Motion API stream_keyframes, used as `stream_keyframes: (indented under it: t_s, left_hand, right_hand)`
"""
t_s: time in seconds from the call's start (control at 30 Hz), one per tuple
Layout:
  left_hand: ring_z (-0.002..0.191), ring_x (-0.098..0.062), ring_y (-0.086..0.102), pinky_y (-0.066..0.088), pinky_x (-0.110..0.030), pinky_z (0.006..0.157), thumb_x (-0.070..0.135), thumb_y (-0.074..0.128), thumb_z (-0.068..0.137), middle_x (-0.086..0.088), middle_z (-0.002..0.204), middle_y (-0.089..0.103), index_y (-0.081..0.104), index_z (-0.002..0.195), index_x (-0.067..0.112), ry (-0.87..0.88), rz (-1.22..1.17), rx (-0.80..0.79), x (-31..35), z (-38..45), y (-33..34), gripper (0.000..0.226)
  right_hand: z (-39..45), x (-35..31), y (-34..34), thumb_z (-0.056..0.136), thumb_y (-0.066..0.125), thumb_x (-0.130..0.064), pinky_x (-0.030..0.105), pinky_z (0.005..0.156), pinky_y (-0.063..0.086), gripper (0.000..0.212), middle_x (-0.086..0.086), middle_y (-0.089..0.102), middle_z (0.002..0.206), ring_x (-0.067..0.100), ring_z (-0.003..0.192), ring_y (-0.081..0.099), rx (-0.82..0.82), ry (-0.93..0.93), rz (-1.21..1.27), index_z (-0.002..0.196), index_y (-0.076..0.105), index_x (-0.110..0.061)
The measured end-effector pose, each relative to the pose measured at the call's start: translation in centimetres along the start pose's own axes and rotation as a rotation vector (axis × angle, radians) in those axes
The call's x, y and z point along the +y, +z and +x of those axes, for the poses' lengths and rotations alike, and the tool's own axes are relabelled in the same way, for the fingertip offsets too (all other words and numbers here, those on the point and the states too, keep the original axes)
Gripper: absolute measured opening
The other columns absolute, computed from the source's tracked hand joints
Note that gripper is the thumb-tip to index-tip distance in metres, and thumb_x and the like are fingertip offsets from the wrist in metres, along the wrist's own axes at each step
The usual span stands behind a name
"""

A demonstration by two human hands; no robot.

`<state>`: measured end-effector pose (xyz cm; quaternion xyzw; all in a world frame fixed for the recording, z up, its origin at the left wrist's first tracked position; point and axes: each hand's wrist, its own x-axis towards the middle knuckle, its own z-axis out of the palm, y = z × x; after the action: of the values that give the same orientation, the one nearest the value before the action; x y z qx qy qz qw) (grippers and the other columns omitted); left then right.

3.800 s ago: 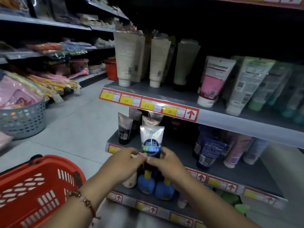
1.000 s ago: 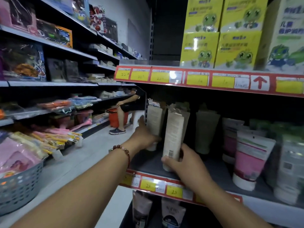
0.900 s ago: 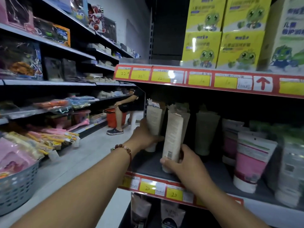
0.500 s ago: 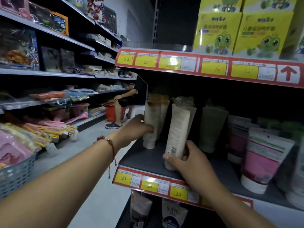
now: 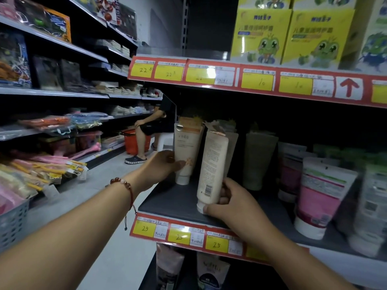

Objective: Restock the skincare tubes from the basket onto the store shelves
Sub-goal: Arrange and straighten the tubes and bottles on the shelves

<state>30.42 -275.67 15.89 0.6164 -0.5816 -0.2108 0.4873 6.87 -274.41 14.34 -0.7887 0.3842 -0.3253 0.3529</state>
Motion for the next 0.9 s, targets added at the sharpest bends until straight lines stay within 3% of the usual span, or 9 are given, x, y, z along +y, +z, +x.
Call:
stream_keyframes:
  t_s: [0.1,0.27,0.4,0.5,0.57,0.67,0.73,0.83,0.9]
  left_hand:
    - [0.085,-0.003,0.068,0.051,-0.011,0.064,0.025,0.064,0.094,0.0,0.106,0.072,0.065,0.115,0.014,0.0,-0.003,0.009,-0.3,0.2,0.2,0.024]
    - [0.093,-0.018,0.07,0.054,-0.044,0.092,0.044,0.065,0.09,-0.001,0.102,0.075,0.068,0.108,0.021,-0.02,0.149,0.048,-0.8,-0.6,0.4,0.029]
    - [0.1,-0.018,0.066,0.051,-0.04,0.094,0.057,0.057,0.089,0.0,0.117,0.068,0.045,0.142,0.026,-0.091,0.082,0.198,0.4,-3.0,0.1,0.063]
    - [0.096,-0.013,0.065,0.054,-0.041,0.09,0.066,0.047,0.089,0.006,0.111,0.067,0.051,0.13,0.034,-0.022,-0.048,0.252,2.4,-6.4,0.0,0.052]
    - [0.099,-0.007,0.064,0.054,-0.034,0.088,0.069,0.045,0.086,0.011,0.113,0.065,0.05,0.127,0.037,0.022,-0.091,0.109,4.3,-9.1,0.5,0.052]
    - [0.091,0.013,0.053,0.044,-0.009,0.069,0.064,0.061,0.08,0.026,0.111,0.05,0.039,0.135,0.04,0.099,0.124,0.045,5.5,-10.7,1.5,0.064]
    - [0.081,0.017,0.046,0.041,-0.005,0.057,0.049,0.07,0.083,0.025,0.106,0.048,0.04,0.138,0.036,0.112,0.19,0.118,5.3,-10.1,1.6,0.064]
    - [0.087,0.009,0.054,0.043,-0.006,0.064,0.034,0.07,0.087,0.017,0.111,0.058,0.051,0.132,0.027,0.107,0.193,0.12,4.3,-8.7,0.8,0.05]
    - [0.101,-0.004,0.063,0.054,-0.02,0.081,0.028,0.068,0.089,0.01,0.118,0.066,0.057,0.13,0.023,0.082,0.143,0.078,3.4,-7.7,-0.1,0.042]
  right_hand:
    - [0.0,0.0,0.3,0.071,0.085,-0.025,0.012,0.084,0.052,0.058,-0.017,0.068,0.106,-0.006,0.093,0.064,0.019,-0.015,0.013,0.121,0.056,-0.034]
    - [-0.1,-0.4,0.7,0.073,0.084,-0.028,0.007,0.077,0.046,0.061,-0.016,0.066,0.11,-0.003,0.094,0.063,0.035,-0.024,-0.039,0.127,0.055,-0.029]
    - [0.0,-0.8,0.6,0.074,0.083,-0.032,0.007,0.074,0.045,0.062,-0.017,0.064,0.112,-0.004,0.09,0.06,0.01,-0.017,-0.107,0.128,0.053,-0.03]
    - [0.2,-1.3,0.8,0.07,0.085,-0.032,0.018,0.086,0.048,0.064,-0.014,0.064,0.115,0.001,0.099,0.06,0.011,-0.002,-0.146,0.126,0.054,-0.029]
    - [0.8,-1.7,1.7,0.067,0.085,-0.034,0.024,0.084,0.051,0.059,-0.014,0.065,0.108,0.005,0.097,0.062,0.028,-0.021,-0.183,0.118,0.056,-0.028]
    - [2.2,-2.7,3.8,0.062,0.075,-0.048,0.033,0.078,0.055,0.057,-0.011,0.063,0.097,0.014,0.09,0.063,0.005,-0.022,-0.315,0.112,0.055,-0.029]
    - [2.7,-3.1,4.7,0.063,0.074,-0.05,0.035,0.08,0.054,0.063,-0.006,0.062,0.103,0.018,0.096,0.061,-0.001,0.002,-0.283,0.117,0.051,-0.026]
    - [2.8,-3.3,4.6,0.069,0.079,-0.046,0.035,0.085,0.053,0.068,-0.002,0.06,0.114,0.017,0.102,0.059,-0.013,0.026,-0.179,0.123,0.047,-0.022]
    - [2.8,-3.3,4.2,0.073,0.076,-0.048,0.029,0.079,0.05,0.061,-0.004,0.061,0.114,0.013,0.099,0.059,-0.045,0.046,-0.144,0.121,0.049,-0.022]
